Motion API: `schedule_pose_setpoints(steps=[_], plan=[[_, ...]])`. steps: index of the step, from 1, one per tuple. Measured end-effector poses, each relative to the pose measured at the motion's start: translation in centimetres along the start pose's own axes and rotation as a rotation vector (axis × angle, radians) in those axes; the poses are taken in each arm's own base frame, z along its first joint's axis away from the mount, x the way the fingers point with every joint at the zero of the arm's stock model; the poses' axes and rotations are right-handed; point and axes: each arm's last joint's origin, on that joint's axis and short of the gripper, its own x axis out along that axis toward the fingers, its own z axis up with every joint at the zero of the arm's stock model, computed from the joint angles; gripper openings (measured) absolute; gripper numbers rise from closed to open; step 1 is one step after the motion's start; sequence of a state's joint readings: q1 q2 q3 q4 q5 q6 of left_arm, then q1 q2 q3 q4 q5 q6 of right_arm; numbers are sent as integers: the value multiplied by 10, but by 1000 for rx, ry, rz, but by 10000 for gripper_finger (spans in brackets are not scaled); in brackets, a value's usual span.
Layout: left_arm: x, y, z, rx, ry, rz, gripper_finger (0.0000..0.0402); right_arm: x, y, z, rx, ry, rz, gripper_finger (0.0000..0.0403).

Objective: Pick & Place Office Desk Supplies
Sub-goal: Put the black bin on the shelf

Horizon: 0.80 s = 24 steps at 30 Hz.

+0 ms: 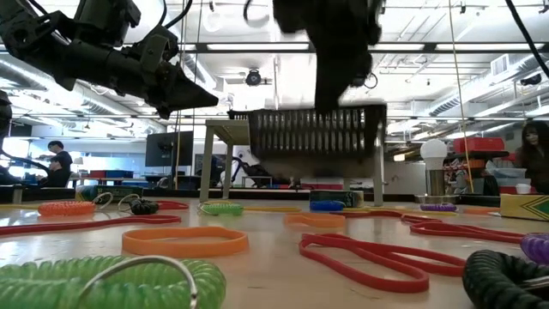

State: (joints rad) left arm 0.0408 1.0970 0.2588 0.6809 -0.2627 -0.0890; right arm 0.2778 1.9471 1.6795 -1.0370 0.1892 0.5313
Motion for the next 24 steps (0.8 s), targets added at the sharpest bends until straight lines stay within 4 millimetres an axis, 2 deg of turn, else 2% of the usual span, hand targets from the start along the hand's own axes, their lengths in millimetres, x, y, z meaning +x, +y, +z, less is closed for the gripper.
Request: schedule_pose_setpoints(steps=[6,13,17,24], plan=[[-12,4,9,15,-13,45,7,-35,-18,12,-163,22,-130,13],[-21,6,16,12,-36,52,7,-66,-41,31,-376,-23,-228,15],[-21,6,16,14,-35,53,7,-71,-61,44,-467,-41,-261,15],[-21,6,15,19,-30,53,7,-64,-114,65,-528,-17,-324,15]])
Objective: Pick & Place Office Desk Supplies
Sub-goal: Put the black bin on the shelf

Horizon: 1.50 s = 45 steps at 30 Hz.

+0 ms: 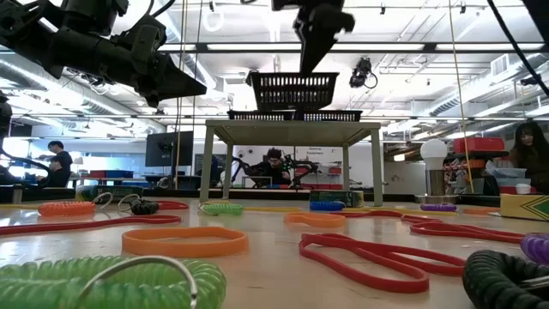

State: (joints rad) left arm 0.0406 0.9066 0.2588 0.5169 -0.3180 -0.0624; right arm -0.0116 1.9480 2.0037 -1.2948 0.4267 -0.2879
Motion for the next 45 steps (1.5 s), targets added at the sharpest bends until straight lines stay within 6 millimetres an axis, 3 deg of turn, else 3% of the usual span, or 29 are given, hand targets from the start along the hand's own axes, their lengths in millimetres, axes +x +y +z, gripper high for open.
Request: schedule_pose_setpoints(steps=[8,25,45], plan=[[0,0,0,3,1,-3,7,14,-30,-9,20,-2,44,16],[0,0,0,3,1,-4,7,22,-44,-12,72,-27,78,30],[0,0,0,2,1,-5,7,22,-46,-11,78,-33,46,59]])
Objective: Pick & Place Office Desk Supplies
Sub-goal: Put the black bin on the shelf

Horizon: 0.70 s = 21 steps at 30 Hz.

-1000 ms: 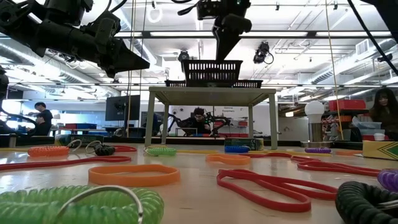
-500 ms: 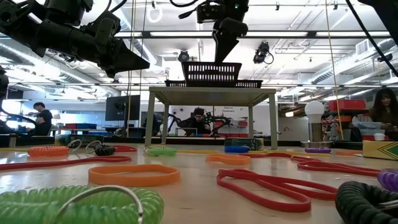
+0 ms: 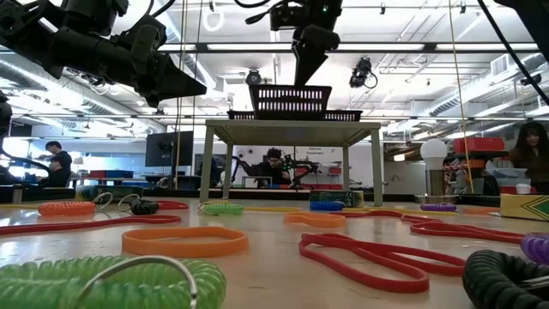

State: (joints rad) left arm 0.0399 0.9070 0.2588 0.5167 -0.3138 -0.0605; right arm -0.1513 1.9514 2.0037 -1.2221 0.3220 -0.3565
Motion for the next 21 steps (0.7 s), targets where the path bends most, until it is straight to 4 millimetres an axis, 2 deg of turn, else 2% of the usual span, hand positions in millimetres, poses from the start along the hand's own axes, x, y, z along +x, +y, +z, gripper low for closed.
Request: schedule_pose_setpoints(steps=[10,21], plan=[[0,0,0,0,0,-1,7,0,-1,-1,6,3,-5,91],[0,0,0,0,0,-1,7,1,-5,2,34,-33,-24,94]])
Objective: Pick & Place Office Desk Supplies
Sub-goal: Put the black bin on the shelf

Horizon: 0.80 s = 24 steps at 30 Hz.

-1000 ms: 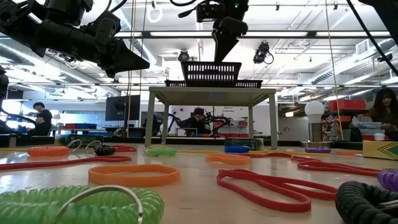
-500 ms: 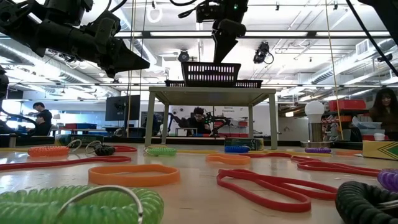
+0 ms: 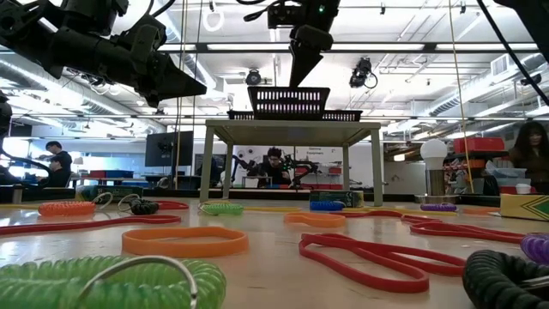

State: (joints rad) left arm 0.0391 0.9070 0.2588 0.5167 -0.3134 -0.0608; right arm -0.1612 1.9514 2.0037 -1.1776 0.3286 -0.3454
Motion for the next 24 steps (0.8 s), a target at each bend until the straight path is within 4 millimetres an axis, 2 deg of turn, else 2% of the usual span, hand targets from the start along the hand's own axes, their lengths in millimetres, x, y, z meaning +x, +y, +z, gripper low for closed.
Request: schedule_pose_setpoints(steps=[24], plan=[[0,0,0,8,0,0,7,0,-1,1,4,-7,1,94]])
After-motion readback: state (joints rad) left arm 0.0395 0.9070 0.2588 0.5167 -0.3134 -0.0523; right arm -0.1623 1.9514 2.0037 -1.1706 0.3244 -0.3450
